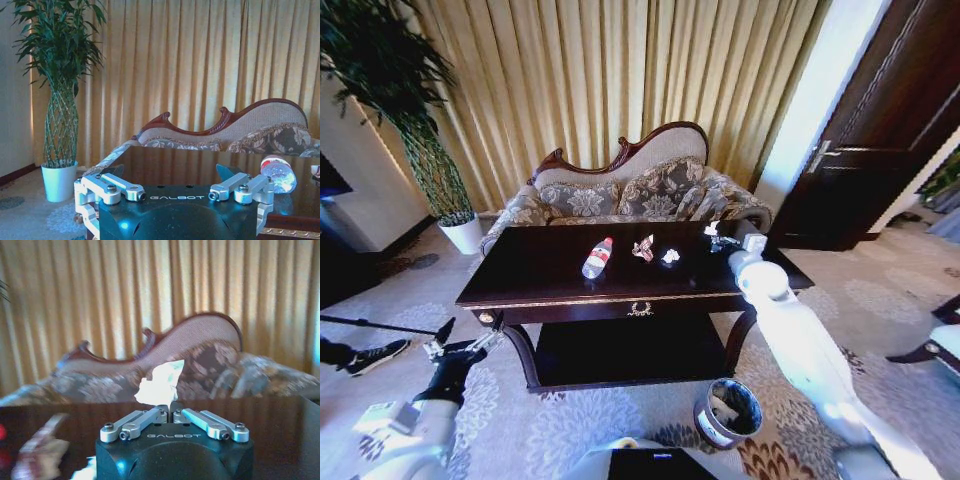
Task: Move to the front of the table and place the trash on the table into the trash bin.
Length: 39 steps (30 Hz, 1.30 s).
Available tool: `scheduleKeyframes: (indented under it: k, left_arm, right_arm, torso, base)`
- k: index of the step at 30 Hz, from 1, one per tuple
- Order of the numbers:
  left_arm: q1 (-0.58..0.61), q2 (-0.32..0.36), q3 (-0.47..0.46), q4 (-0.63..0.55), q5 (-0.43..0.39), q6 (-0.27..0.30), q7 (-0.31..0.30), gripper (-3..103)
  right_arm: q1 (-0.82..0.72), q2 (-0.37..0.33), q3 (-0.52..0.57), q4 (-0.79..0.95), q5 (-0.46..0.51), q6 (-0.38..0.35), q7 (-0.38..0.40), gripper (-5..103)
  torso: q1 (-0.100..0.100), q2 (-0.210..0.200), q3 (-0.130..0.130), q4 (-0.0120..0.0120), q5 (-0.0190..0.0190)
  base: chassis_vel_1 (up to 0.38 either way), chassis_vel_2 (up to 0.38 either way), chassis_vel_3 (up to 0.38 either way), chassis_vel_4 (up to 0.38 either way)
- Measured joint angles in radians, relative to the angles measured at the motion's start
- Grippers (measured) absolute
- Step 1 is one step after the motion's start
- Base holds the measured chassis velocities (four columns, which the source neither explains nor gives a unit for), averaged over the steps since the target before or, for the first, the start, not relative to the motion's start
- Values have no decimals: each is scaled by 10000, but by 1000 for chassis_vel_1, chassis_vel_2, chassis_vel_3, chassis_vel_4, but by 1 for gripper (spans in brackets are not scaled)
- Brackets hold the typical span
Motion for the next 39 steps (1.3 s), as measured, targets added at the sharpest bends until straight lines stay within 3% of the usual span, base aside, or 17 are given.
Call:
scheduleKeyframes:
  k: [4, 13, 18, 27, 39]
  left_arm:
    - [-139, 4, -40, 0, -115, 0, -8, 100]
    - [-246, 121, -92, 0, -421, 15, -28, 100]
    - [-300, 194, -78, 0, -491, 29, -28, 100]
    - [-336, 225, -77, 0, -565, 30, -24, 100]
    - [-388, 221, -67, 0, -567, 11, -20, 100]
  right_arm:
    - [-1723, 198, 715, 1502, -70, 416, -9, 1]
    - [-4590, 907, 1869, 2578, -1115, 1672, -509, 1]
    - [-5807, 1364, 2135, 3200, -1512, 2023, -639, 1]
    - [-6529, 1990, 2012, 4162, -1896, 2116, -642, 1]
    - [-6479, 2105, 2002, 4060, -1949, 2059, -702, 1]
  torso:
    - [0, -1, 0, 1, 0]
    - [0, 0, 0, 1, 2]
    - [0, 0, 0, 0, 1]
    - [2, -1, 2, 4, -1]
    - [-4, 1, -1, 2, 1]
  base:
    - [0, 0, 0, 0]
    - [0, 0, 0, 0]
    - [0, 0, 0, 0]
    - [22, -20, -16, 18]
    - [184, -170, -169, 170]
